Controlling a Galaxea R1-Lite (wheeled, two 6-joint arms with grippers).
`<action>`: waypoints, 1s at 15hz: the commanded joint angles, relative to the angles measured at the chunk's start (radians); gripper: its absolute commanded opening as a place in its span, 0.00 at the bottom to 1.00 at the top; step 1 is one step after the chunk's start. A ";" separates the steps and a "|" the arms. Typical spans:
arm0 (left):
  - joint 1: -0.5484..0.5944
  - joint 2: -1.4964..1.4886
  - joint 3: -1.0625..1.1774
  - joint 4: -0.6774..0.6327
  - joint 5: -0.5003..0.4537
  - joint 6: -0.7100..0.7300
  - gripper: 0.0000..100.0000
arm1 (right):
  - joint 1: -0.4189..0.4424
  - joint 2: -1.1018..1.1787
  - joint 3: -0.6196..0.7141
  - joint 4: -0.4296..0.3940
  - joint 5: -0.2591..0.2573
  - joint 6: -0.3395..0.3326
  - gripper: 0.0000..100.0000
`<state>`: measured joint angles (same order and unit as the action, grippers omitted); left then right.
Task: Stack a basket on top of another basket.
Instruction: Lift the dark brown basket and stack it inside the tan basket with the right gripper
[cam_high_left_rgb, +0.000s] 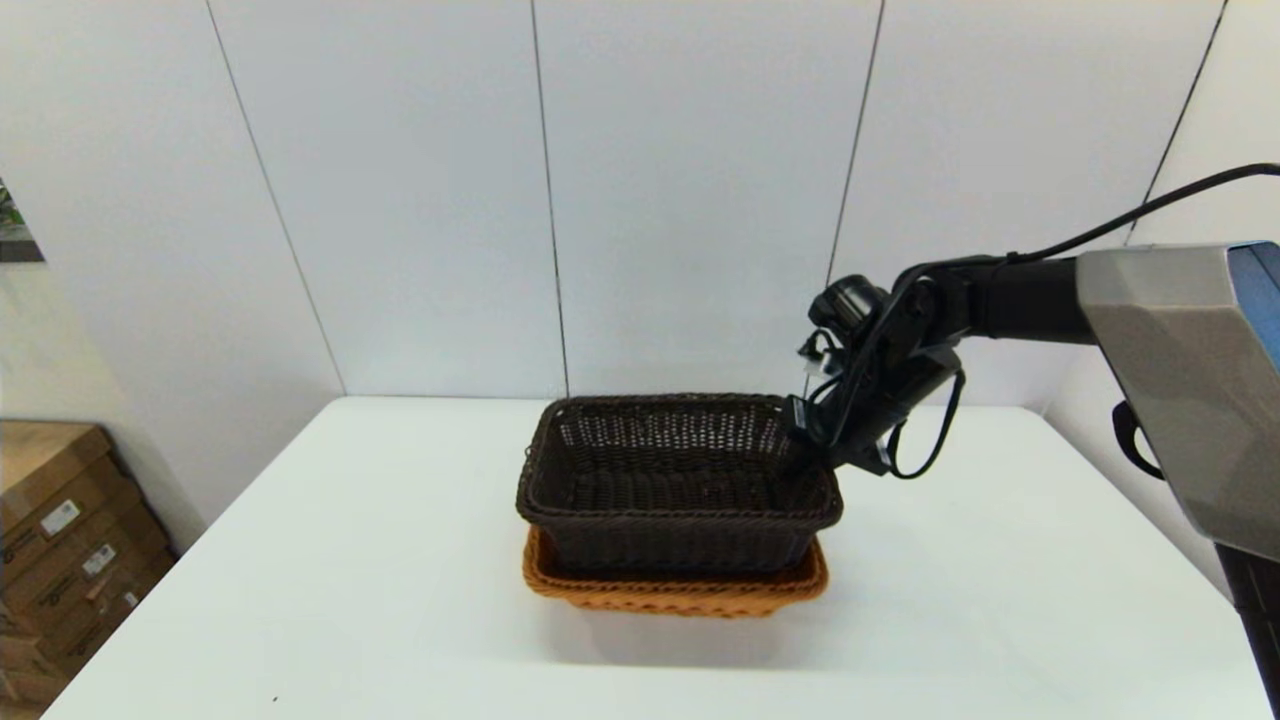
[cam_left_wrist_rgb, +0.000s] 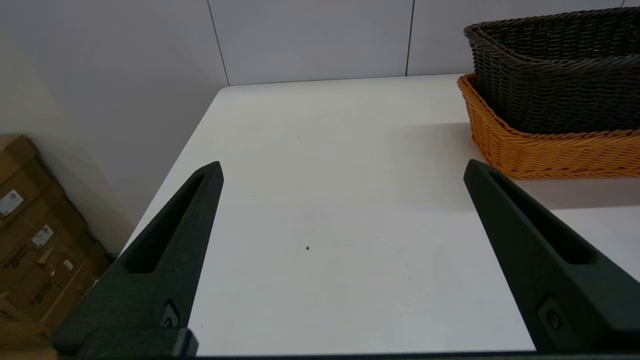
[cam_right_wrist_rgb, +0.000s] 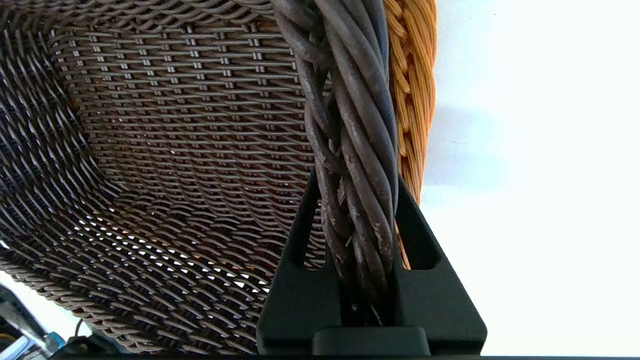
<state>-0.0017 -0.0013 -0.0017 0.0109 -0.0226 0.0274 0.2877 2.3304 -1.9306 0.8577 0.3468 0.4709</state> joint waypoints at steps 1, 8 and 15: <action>0.000 0.000 0.000 0.000 0.000 0.000 1.00 | -0.001 -0.020 0.010 0.004 0.009 -0.008 0.00; 0.000 0.000 0.000 0.000 0.000 0.000 1.00 | -0.002 -0.033 0.041 -0.035 0.006 -0.038 0.00; 0.000 0.000 0.000 0.000 0.000 0.000 1.00 | -0.002 -0.054 0.140 -0.141 0.003 -0.038 0.00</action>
<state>-0.0017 -0.0013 -0.0017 0.0109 -0.0230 0.0272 0.2866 2.2866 -1.8083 0.7196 0.3487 0.4300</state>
